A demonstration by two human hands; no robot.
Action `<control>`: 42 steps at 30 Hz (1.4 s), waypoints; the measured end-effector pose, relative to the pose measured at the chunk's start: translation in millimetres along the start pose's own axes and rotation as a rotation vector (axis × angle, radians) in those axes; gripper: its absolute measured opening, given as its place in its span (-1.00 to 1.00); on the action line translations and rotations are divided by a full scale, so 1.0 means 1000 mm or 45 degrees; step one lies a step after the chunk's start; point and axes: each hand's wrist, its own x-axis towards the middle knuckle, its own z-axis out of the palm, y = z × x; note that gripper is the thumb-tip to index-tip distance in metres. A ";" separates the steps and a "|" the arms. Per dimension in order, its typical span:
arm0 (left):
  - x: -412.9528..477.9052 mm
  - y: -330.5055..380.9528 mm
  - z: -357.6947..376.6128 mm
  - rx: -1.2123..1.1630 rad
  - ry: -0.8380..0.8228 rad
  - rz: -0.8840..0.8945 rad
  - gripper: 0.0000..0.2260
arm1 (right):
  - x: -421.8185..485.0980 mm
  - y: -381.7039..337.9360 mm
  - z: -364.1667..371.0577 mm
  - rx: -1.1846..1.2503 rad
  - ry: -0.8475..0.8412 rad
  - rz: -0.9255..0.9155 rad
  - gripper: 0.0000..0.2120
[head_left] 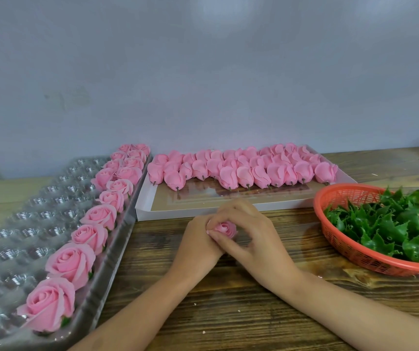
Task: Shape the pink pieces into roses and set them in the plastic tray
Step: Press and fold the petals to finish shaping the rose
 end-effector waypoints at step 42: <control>-0.005 0.004 -0.012 -0.647 -0.051 -0.117 -0.80 | 0.005 0.014 -0.010 0.358 -0.156 0.129 -0.73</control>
